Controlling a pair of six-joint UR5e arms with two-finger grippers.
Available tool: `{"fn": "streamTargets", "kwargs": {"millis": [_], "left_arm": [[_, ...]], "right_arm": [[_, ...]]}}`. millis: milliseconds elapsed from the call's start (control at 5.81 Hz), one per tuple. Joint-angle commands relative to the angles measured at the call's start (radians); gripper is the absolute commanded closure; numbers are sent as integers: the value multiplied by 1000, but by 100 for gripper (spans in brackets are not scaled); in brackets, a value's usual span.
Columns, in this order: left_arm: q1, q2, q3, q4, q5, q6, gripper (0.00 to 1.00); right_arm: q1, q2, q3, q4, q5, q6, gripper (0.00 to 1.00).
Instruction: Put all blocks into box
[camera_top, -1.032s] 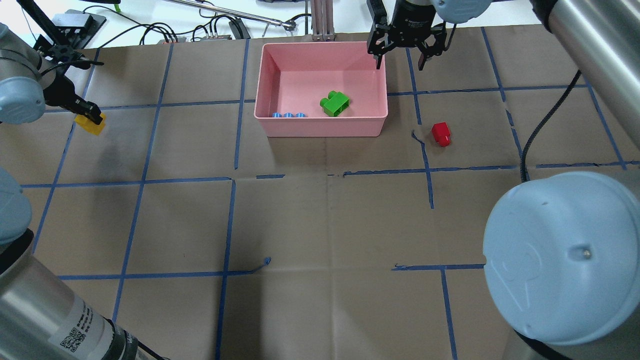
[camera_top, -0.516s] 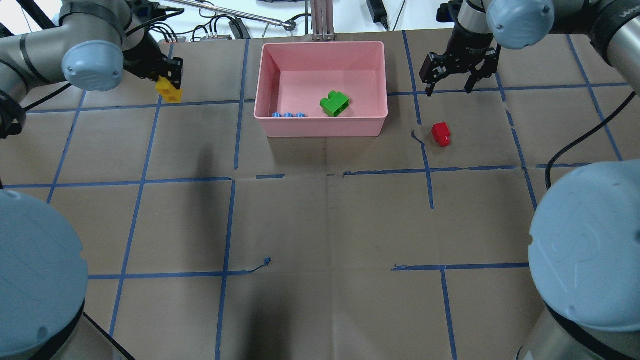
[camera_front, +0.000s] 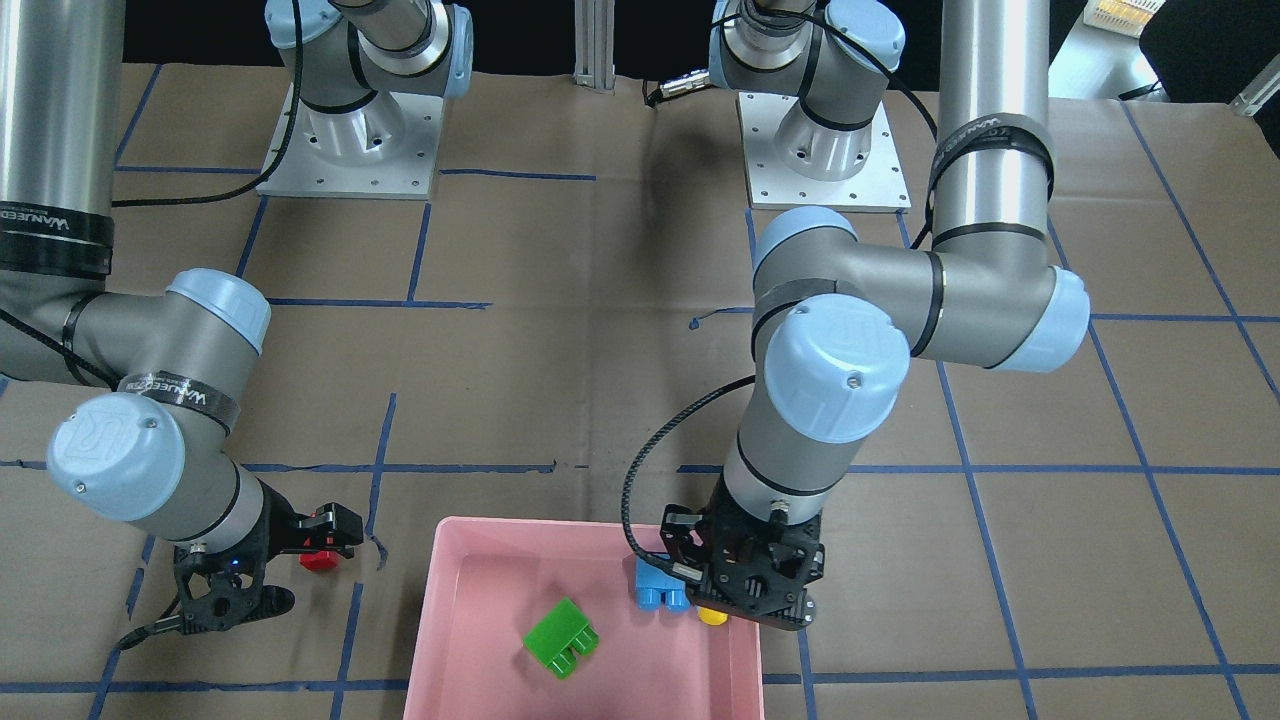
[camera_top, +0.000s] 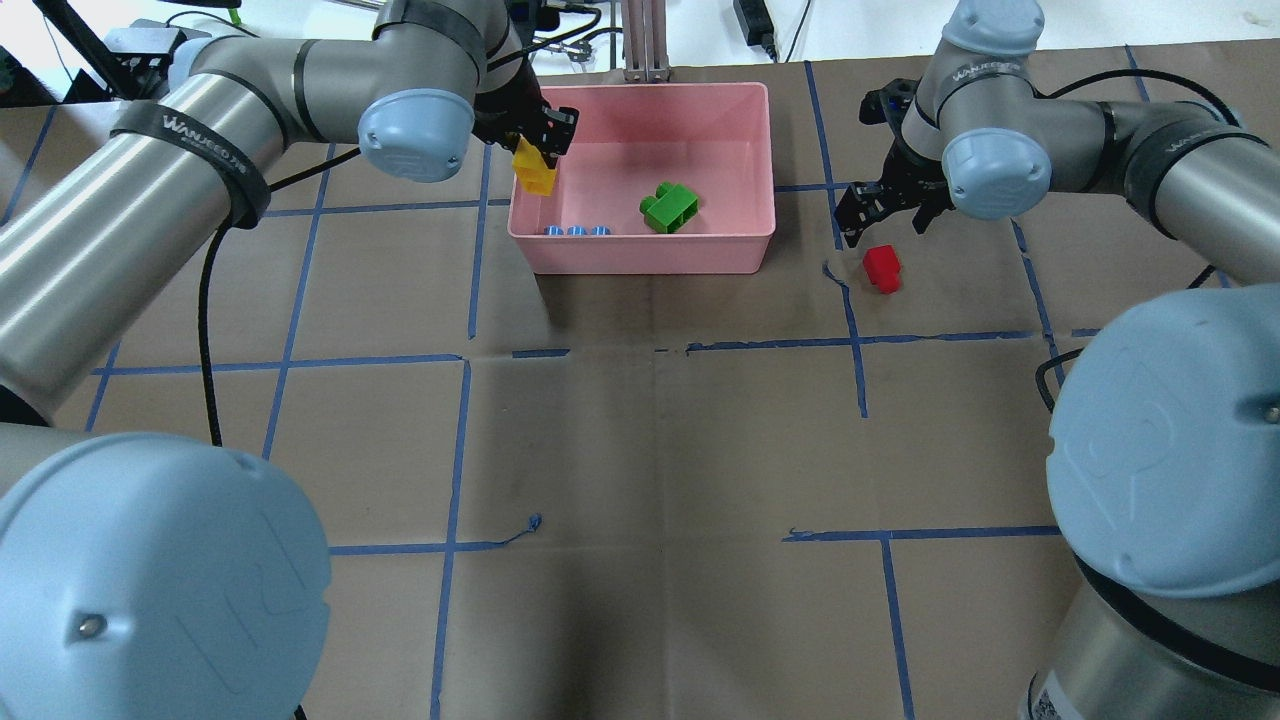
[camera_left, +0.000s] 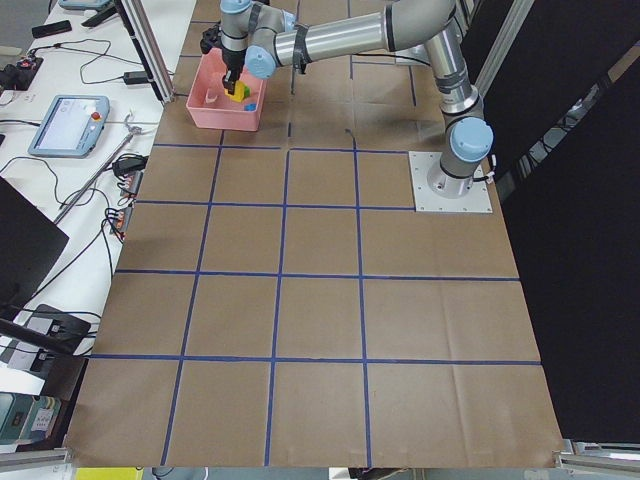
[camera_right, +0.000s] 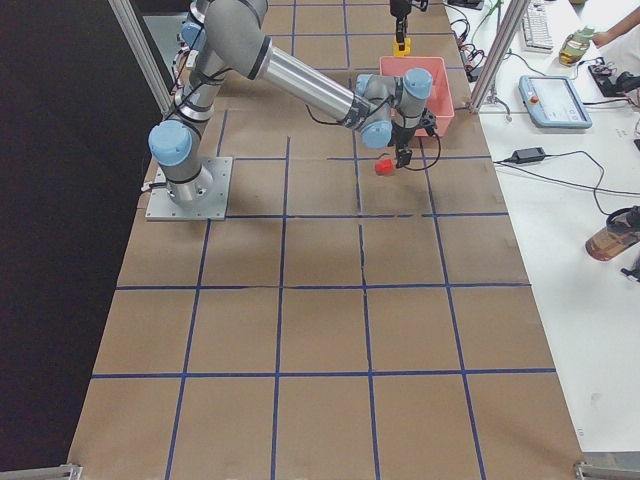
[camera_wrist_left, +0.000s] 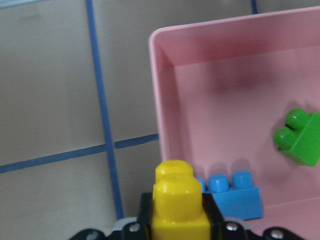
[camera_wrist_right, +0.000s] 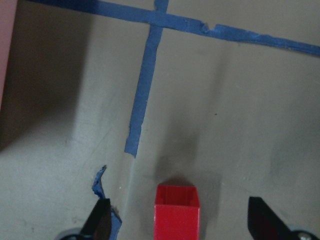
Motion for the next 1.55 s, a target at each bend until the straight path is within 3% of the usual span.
{"fn": "streamTargets", "kwargs": {"millis": [0, 172, 344, 516, 860, 1204, 1376], "left_arm": [[-23, -18, 9, 14, 4, 12, 1], [-23, 9, 12, 2, 9, 11, 0], [-16, 70, -13, -8, 21, 9, 0], [-10, 144, -23, -116, 109, -6, 0], [19, 357, -172, -174, 112, -27, 0], [93, 495, -196, -357, 102, -24, 0], [102, 557, -207, -419, 104, -24, 0]], "right_arm": [[0, 18, 14, 0, -15, 1, 8], [0, 15, 14, 18, -56, 6, 10], [0, 13, 19, 53, -56, 12, 21], [0, 12, 19, 63, -56, 12, 40], [1, 7, 8, 67, -55, 12, 79], [3, -26, -74, 105, -45, 12, 87], [7, -36, -194, 236, -42, 13, 88]]}}
